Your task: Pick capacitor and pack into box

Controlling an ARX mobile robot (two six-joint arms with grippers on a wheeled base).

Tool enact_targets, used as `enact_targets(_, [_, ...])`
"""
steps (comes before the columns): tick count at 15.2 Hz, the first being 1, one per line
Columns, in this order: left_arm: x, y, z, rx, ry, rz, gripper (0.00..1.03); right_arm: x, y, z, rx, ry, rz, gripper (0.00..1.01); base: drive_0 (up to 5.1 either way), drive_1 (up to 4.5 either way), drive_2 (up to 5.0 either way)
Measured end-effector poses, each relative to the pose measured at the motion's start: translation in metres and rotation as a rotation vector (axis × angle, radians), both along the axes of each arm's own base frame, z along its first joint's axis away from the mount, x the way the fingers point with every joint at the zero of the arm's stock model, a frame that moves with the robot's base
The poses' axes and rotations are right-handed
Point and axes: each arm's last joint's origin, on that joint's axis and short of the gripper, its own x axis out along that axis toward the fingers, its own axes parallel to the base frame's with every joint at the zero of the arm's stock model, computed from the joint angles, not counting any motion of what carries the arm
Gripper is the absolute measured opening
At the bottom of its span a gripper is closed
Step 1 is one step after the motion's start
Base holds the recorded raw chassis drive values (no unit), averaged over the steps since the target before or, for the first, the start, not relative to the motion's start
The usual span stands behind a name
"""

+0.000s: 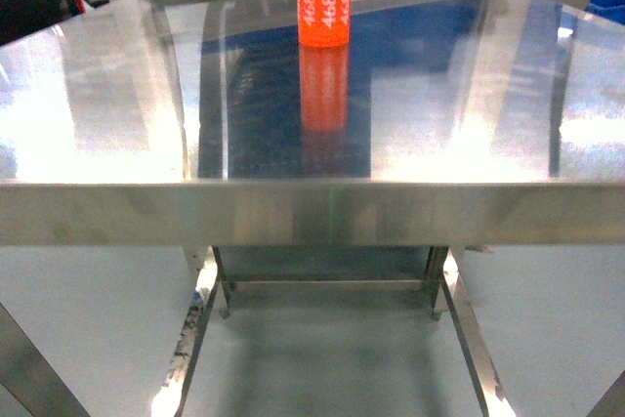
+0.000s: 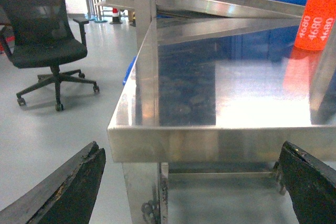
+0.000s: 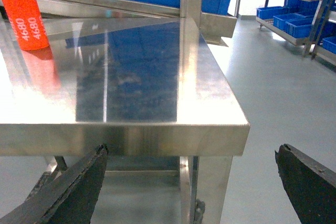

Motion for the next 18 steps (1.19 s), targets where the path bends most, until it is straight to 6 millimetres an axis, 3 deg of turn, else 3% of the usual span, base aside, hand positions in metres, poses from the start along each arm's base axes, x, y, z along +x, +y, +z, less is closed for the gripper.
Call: enact_targets(18, [0.0000, 0.0000, 0.0001, 0.000, 0.000, -0.001, 0.98, 0.0000, 0.0000, 0.0000, 0.000, 0.000, 0.000, 0.98, 0.0, 0.00, 0.0])
